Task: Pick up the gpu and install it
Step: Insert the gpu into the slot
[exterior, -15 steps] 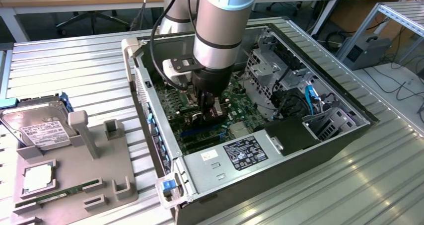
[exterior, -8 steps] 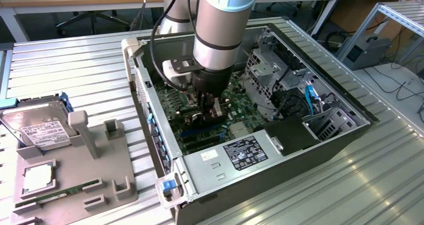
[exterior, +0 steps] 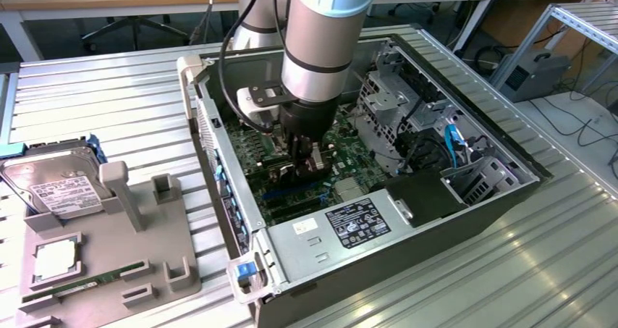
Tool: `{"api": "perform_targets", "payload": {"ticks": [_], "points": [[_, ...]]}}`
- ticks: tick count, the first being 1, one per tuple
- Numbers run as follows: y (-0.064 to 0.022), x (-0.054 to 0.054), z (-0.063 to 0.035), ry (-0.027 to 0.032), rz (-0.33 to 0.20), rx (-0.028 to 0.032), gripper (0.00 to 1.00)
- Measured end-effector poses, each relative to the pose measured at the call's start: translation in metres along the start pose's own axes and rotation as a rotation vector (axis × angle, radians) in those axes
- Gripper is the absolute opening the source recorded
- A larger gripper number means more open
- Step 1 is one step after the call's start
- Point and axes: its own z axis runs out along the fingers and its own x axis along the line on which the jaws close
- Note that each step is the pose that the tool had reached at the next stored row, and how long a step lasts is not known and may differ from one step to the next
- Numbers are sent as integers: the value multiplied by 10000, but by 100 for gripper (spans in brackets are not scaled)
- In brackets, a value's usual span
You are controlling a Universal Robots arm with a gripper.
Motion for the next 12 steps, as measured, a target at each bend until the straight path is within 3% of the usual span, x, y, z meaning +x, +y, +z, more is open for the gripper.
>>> {"api": "perform_targets", "payload": {"ticks": [2, 3, 4, 5, 7, 9, 12], "points": [[0, 0, 0, 0, 0, 0, 27], [-1, -3, 12, -32, 2, 12, 27], [0, -2, 7, -15, 2, 8, 28], [0, 0, 1, -2, 1, 1, 40], [0, 0, 2, -3, 0, 2, 46], [0, 0, 1, -2, 0, 1, 58], [0, 0, 1, -2, 0, 1, 58]]}}
